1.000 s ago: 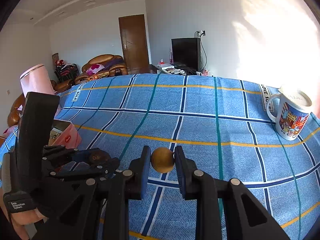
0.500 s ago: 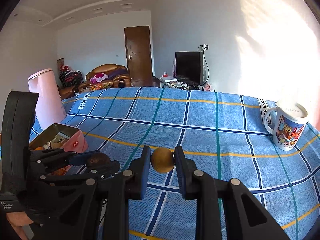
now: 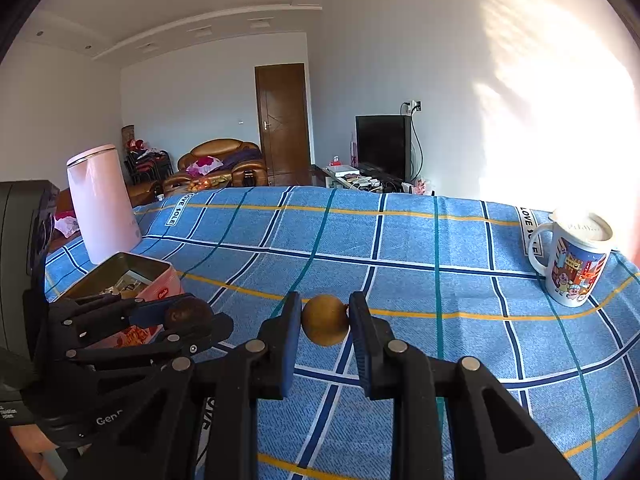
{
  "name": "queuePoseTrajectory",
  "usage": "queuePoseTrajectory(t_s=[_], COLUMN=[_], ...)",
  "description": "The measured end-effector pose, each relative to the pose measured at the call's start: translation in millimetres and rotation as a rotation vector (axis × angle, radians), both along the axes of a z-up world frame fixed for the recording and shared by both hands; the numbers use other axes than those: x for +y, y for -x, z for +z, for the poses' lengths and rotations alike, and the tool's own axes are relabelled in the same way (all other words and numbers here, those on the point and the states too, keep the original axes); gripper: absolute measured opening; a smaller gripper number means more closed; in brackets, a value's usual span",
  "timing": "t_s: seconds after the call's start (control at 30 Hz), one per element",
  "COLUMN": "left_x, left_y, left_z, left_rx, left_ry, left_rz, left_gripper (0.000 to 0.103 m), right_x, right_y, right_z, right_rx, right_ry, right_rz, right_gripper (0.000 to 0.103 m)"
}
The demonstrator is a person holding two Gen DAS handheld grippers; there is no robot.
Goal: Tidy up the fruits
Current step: 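Carry the dark fruit with the left tool toward the tin while the right tool carries the yellow fruit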
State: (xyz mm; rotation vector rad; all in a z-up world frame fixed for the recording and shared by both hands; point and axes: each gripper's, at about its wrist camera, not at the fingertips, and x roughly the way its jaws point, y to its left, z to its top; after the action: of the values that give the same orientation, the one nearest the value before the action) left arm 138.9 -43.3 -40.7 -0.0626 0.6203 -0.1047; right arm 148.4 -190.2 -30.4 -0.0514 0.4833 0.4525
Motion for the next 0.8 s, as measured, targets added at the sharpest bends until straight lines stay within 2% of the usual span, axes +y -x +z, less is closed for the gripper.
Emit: queuePoseTrajectory(t_s=[0.8], left_x=[-1.7], left_y=[28.2], left_z=[10.7], left_rx=[-0.117], left_ry=[-0.04], left_rz=[0.014], left_gripper=[0.04], right_x=[-1.0], right_y=[16.8], right_z=[4.7], right_rx=[-0.061], right_ry=[-0.009], right_rz=[0.017], right_gripper=[0.026])
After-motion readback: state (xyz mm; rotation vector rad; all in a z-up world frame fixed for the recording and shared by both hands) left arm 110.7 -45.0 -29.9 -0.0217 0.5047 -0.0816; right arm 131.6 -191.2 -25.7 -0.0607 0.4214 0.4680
